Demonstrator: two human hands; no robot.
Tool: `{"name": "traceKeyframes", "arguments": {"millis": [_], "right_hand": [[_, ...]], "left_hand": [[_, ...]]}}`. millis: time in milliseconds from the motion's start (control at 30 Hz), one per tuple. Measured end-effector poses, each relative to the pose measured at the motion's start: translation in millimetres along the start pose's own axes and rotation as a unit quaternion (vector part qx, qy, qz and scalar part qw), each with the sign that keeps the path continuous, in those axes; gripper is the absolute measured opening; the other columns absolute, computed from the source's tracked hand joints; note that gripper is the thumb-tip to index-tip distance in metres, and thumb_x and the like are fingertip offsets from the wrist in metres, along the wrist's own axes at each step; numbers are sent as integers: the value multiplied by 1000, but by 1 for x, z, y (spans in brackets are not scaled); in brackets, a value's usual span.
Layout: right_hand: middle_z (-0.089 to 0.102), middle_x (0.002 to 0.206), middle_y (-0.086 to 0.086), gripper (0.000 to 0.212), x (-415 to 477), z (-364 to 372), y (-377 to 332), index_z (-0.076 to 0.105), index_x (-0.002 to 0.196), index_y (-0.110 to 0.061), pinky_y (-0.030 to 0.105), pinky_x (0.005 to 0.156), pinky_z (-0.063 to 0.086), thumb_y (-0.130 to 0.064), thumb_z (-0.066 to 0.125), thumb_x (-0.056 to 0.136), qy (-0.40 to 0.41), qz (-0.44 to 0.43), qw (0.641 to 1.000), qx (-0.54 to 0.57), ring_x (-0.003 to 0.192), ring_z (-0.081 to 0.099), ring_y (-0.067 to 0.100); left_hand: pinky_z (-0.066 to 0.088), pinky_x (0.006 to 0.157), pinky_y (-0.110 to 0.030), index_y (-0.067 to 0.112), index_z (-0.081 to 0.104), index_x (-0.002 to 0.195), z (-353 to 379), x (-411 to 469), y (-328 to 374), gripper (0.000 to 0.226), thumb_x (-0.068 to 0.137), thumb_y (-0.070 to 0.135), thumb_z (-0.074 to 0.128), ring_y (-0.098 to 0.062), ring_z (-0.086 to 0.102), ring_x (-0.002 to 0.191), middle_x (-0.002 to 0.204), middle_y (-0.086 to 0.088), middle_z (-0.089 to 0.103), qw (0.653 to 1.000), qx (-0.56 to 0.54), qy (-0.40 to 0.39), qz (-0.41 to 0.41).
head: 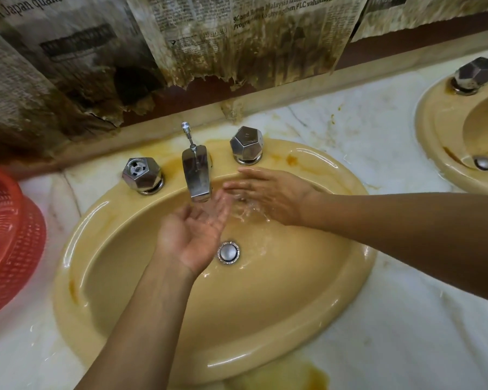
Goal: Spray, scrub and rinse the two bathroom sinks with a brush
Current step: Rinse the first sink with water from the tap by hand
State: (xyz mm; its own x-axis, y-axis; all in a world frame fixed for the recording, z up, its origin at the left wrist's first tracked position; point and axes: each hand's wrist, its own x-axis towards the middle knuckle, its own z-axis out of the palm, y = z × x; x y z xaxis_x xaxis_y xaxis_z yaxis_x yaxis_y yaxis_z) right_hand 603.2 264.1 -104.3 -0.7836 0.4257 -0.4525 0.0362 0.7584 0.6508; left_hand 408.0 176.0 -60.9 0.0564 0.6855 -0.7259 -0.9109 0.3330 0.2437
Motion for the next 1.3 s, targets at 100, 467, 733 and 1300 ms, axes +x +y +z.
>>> {"name": "traceKeyframes", "arguments": {"millis": [100, 467, 733, 1300], "right_hand": [[-42, 157, 9, 68, 11, -2, -2, -33, 149, -6, 55, 122, -18, -35, 9, 106, 5, 10, 1000, -15, 146, -38, 21], [-21, 168, -3, 71, -49, 6, -62, -9, 163, -19, 40, 126, -12, -54, 17, 107, -245, -9, 908, 340, 155, -18, 11], [-5, 171, 5, 63, -21, 10, -46, 6, 164, -10, 40, 126, -10, -33, 24, 108, -41, 35, 952, 300, 158, -7, 18], [66, 102, 24, 36, 45, -98, -32, 63, 97, 10, 42, 75, 63, -16, 41, 109, 41, 252, -461, 850, 98, 68, 35]], "left_hand": [[43, 113, -50, -7, 55, 129, -24, 3, 5, 42, 112, 21, 29, -40, 64, 121, 124, -28, 68, 998, 15, 59, 20], [45, 112, -46, -6, 57, 129, -20, 5, -1, 38, 110, 16, 34, -40, 65, 117, 127, -27, 67, 987, 116, 106, -28], [47, 108, -45, -7, 54, 136, -4, -13, 6, 49, 112, 28, 29, -39, 62, 125, 128, -28, 66, 993, 104, 3, -53], [41, 101, -25, 11, 69, 128, -79, -3, 64, 34, 100, 1, 53, -24, 62, 122, 134, -4, 67, 399, 823, 17, 403]]}}
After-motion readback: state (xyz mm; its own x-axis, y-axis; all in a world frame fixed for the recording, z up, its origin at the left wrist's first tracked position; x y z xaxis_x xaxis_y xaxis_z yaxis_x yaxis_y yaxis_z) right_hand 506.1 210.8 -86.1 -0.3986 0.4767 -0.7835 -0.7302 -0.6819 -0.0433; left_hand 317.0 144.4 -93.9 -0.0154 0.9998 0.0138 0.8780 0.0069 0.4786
